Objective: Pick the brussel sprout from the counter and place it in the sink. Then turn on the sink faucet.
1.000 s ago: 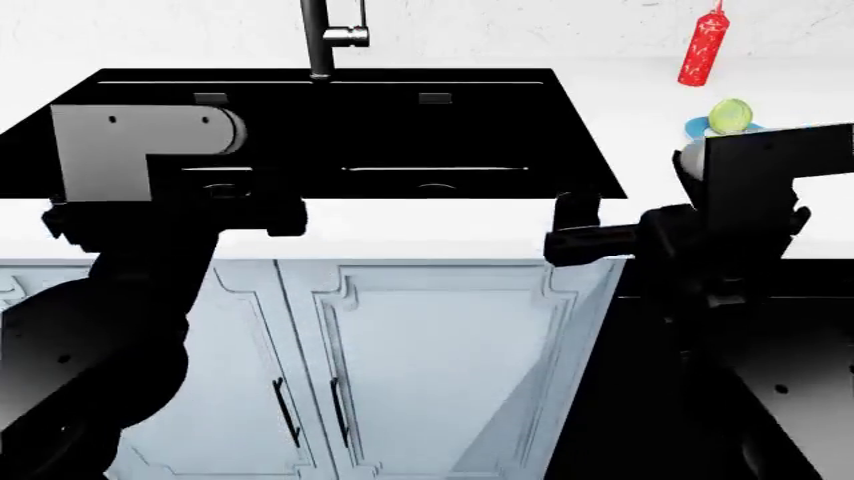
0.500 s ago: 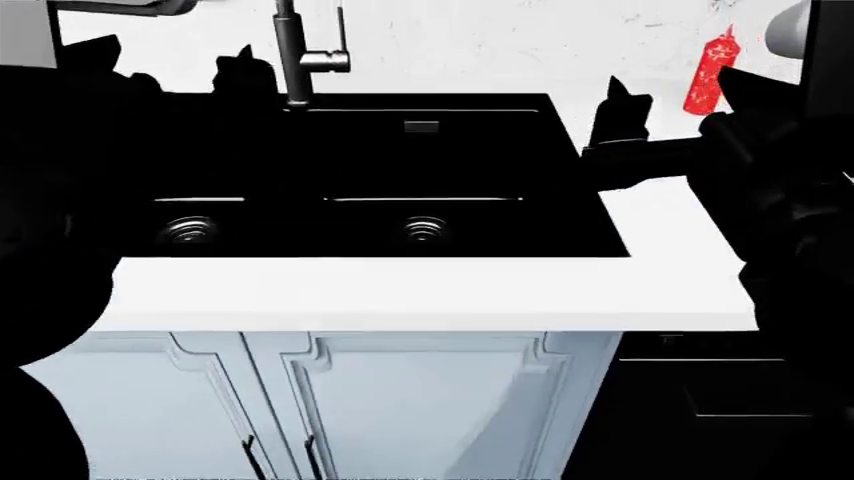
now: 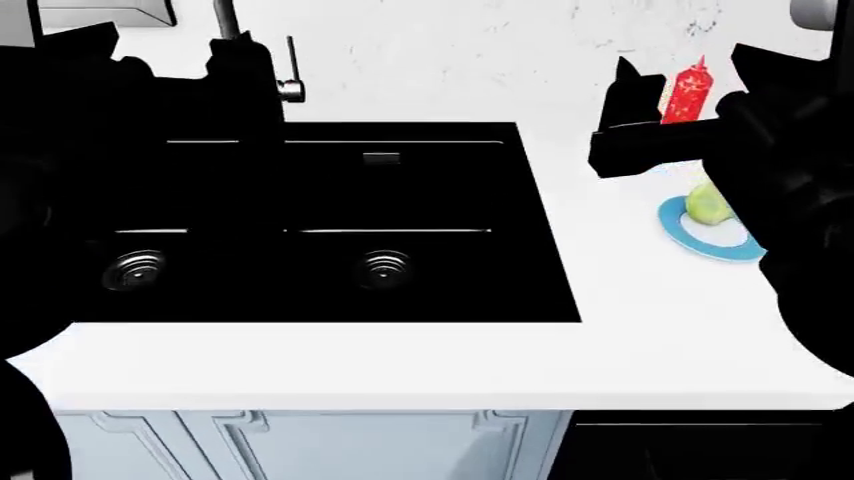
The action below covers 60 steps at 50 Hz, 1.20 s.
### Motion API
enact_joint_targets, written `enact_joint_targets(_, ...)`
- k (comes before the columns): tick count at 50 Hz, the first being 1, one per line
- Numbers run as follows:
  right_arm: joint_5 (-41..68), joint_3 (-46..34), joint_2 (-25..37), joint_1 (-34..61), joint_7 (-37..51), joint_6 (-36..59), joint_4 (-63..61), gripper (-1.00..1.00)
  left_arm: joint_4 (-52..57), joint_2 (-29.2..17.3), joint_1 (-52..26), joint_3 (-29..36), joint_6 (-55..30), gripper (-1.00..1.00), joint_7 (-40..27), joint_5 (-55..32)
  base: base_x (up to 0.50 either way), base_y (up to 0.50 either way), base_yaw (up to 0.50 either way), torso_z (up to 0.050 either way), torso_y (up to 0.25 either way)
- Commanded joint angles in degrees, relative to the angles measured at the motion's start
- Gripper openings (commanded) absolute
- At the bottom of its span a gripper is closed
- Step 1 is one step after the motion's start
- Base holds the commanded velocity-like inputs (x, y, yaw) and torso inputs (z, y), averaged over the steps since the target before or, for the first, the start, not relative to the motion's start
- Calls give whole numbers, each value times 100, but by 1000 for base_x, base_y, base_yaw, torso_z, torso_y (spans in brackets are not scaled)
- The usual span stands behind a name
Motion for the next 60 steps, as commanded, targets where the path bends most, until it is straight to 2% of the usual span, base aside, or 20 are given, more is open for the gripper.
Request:
enact_joint_targets(1, 140, -170, 89, 139, 102, -102, 75, 100, -26, -79, -11, 79, 123, 100, -8, -37, 500, 0, 0, 50, 0)
enact_joint_targets(14, 420, -308, 144, 421, 336, -59, 244, 100, -191, -127, -285, 221, 157, 100, -167, -251, 500, 0, 0, 50, 0)
enact_joint_targets(19, 1108, -490, 88, 1110, 945, 234, 791, 100, -847, -127, -1228, 520, -10, 100, -766, -912, 500, 0, 0, 50, 0)
enact_joint_targets(22, 1602, -629, 85, 1389, 1317, 231, 1077, 100, -976, -133, -1507, 678, -48, 100, -939, -1137, 500, 0, 0, 50, 0)
enact_joint_targets(34, 1299, -779, 282, 1156, 923, -41, 927, 100, -775, -150, -1283, 771, 79, 100, -651, -797, 500, 0, 0, 46, 0)
enact_joint_targets(37, 1171, -777, 314, 1158, 763, -146, 834, 100, -744, -170, -1313, 775, 130, 100, -808, -1005, 0, 0, 0, 0, 0)
enact_joint_targets(55, 1058, -1002, 477, 1099, 653, -307, 705, 100, -739, -255, -1243, 864, 287, 100, -621, -803, 0, -83, 0, 0, 0)
enact_joint_targets(59, 1370, -973, 756, 1236, 746, -161, 685, 100, -736, -284, -1204, 875, 325, 100, -525, -699, 0, 0, 0, 0, 0)
enact_joint_targets(60, 1695, -945, 1036, 1281, 880, -24, 837, 100, -761, -293, -1171, 890, 336, 100, -448, -597, 0, 0, 0, 0, 0)
